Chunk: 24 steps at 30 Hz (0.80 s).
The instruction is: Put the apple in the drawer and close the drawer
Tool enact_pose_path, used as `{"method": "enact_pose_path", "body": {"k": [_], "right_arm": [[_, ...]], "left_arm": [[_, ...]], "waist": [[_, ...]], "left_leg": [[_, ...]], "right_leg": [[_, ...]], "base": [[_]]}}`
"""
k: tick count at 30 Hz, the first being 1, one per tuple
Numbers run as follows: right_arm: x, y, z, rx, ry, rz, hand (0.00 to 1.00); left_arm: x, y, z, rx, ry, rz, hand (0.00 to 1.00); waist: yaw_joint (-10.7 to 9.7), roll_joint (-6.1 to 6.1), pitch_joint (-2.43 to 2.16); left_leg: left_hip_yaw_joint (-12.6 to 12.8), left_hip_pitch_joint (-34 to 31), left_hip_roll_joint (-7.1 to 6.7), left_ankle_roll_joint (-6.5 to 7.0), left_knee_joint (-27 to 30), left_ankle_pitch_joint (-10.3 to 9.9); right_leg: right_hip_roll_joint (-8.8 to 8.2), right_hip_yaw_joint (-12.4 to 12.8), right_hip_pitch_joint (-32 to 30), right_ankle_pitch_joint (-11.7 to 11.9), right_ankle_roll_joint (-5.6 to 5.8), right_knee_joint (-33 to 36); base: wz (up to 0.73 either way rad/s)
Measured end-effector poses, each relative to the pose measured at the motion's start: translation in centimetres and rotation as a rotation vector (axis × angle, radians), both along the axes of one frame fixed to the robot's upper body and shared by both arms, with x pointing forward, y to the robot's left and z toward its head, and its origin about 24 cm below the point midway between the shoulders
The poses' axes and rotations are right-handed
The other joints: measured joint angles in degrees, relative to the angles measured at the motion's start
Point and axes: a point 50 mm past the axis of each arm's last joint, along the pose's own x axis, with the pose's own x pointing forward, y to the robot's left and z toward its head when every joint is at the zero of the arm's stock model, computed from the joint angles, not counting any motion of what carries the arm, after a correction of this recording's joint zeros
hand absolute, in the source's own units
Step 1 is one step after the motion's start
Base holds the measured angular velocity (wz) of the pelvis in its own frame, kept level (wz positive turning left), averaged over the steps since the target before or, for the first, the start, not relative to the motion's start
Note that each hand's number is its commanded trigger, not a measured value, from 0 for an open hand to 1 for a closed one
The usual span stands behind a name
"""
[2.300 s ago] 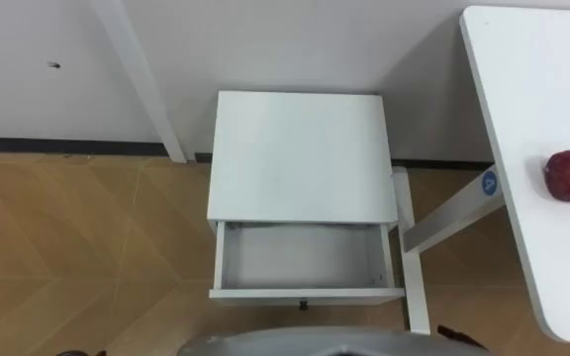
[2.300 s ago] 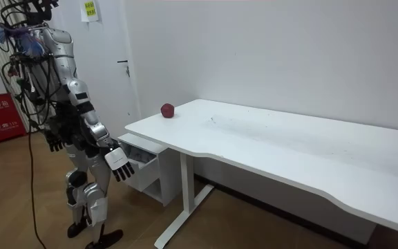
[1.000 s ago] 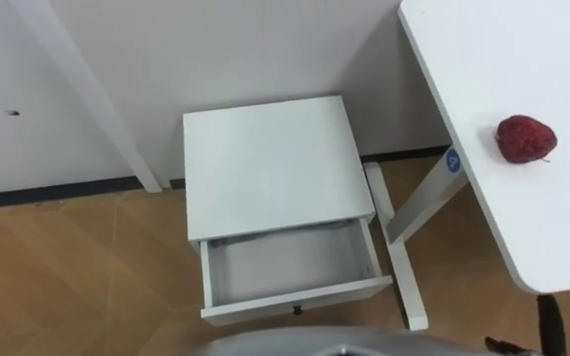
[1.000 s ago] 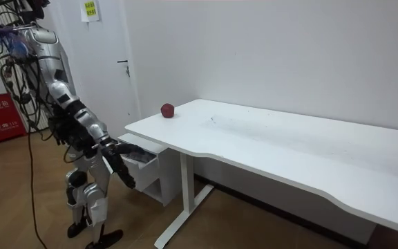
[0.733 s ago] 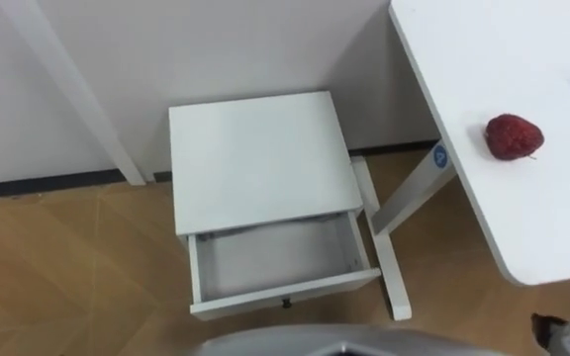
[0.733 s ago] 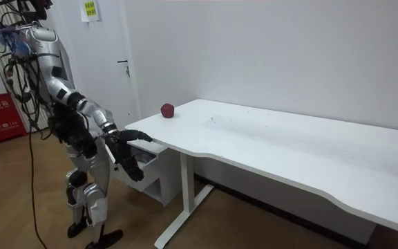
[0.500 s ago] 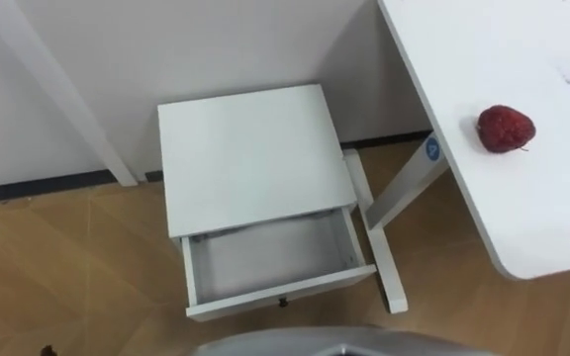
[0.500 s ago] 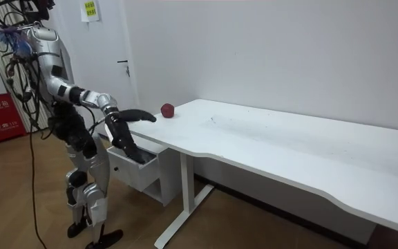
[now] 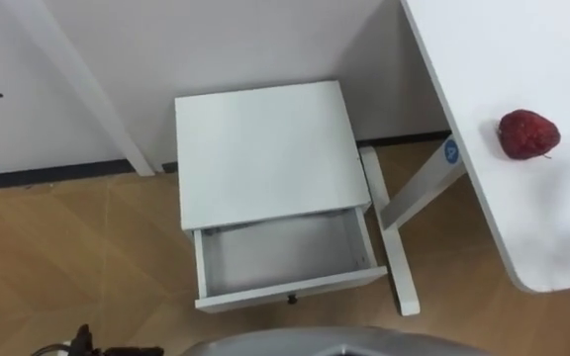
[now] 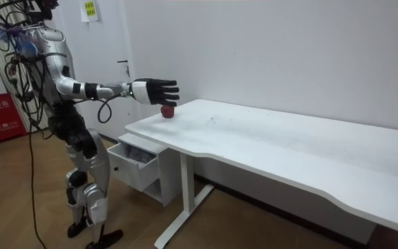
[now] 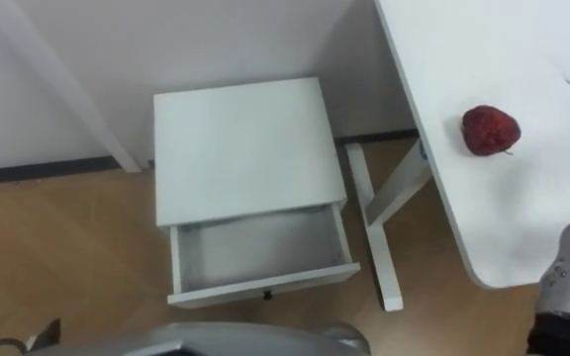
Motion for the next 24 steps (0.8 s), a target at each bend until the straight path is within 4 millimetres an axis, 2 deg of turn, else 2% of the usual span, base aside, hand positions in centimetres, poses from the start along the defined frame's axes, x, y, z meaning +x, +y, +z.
{"method": "enact_pose_path", "body": {"k": [3, 7, 9, 16, 21, 24], "right_arm": [[0.7, 0.7, -1.2, -0.004, 0.087, 0.111, 0.0], [0.7, 0.5, -2.5, 0.024, 0.176, 0.176, 0.0], [1.2, 1.1, -2.9, 0.012, 0.215, 0.25, 0.0], [2.4, 2.4, -3.6, -0.114, 0.382, 0.477, 0.0], [2.7, 2.3, -4.8, -0.097, 0.45, 0.528, 0.0], [2.8, 2.4, -4.8, -0.115, 0.467, 0.559, 0.0]], "left_arm": [[-0.4, 0.0, 0.0, 0.0, 0.009, 0.002, 0.0], [-0.4, 0.0, 0.0, -0.012, 0.008, -0.002, 0.0], [-0.9, -0.1, 0.0, -0.019, 0.024, -0.004, 0.0], [-0.9, 0.3, 0.1, -0.006, 0.033, -0.014, 0.0], [-1.0, 0.4, 0.1, -0.005, 0.037, -0.014, 0.0], [-1.0, 0.4, 0.1, -0.005, 0.038, -0.014, 0.0]], "waist": [[0.32, -0.4, -0.09], [1.28, -1.25, 0.04], [1.41, -1.67, 0.04], [1.44, -1.45, 0.19], [1.4, -1.48, 0.28], [1.33, -1.77, 0.43]], "left_leg": [[-0.02, -0.13, 0.0, 0.0, 0.04, 0.01], [-0.02, -0.31, 0.06, 0.0, 0.04, 0.01], [-0.05, -0.28, 0.07, 0.0, 0.04, 0.01], [-0.18, 0.35, 0.04, 0.0, 0.04, 0.01], [-0.38, 0.37, 0.01, 0.01, 0.21, 0.02], [-0.4, 0.35, 0.02, -0.02, 0.21, 0.1]], "right_leg": [[-0.01, -0.02, -0.16, 0.01, -0.02, -0.01], [-0.06, -0.14, -0.28, 0.01, -0.02, -0.07], [-0.06, -0.23, -0.17, 0.02, -0.03, -0.16], [-0.19, -0.53, 0.58, 0.03, -0.04, -0.19], [-0.21, -0.88, 0.83, 0.03, -0.04, -0.12], [-0.21, -0.99, 0.82, 0.03, -0.05, -0.1]], "base": [[0.0], [0.0], [0.0], [0.01], [0.02], [0.0]]}}
